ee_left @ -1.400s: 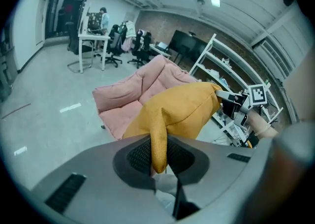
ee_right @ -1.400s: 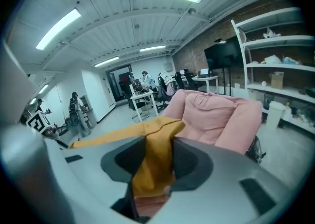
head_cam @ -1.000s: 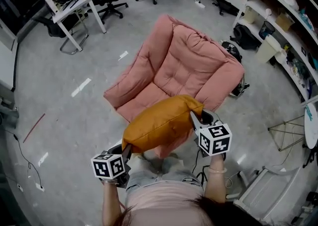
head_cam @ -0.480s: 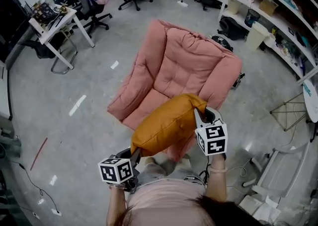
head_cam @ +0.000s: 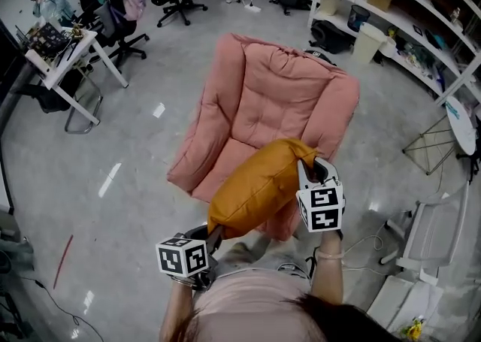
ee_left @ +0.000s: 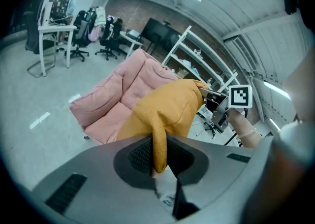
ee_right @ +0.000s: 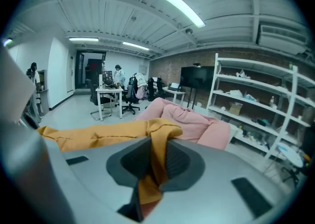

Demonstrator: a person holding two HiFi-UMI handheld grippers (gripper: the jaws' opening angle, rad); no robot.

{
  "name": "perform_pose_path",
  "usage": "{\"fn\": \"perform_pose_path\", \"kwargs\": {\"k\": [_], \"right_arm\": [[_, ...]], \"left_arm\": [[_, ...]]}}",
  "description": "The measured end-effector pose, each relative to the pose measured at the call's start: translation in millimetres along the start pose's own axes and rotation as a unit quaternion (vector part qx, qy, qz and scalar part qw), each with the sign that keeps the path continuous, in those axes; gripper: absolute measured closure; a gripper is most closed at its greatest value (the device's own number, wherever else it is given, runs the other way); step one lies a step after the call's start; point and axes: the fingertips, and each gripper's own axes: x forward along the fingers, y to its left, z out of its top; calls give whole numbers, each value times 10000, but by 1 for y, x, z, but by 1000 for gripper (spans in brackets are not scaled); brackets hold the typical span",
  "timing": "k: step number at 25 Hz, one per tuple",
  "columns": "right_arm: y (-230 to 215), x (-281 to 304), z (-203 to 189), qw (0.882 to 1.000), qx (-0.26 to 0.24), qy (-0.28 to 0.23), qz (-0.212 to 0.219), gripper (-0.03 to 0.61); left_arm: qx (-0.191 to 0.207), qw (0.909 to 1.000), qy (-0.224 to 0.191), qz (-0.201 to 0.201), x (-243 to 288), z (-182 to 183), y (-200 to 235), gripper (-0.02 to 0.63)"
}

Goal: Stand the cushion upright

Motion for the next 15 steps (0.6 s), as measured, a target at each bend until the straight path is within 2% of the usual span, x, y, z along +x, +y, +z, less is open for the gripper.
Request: {"fn": "perform_pose_path", "kwargs": {"k": [7,15], "right_arm": [[12,-15,-4,9976,130,-12,-679,511],[21,-19,3,9966,201,48,-793,511]], "left_arm": [[365,9985,227,-341,-8,-8,9,577],[332,9982,68,-495,-17,0,19,577]]}}
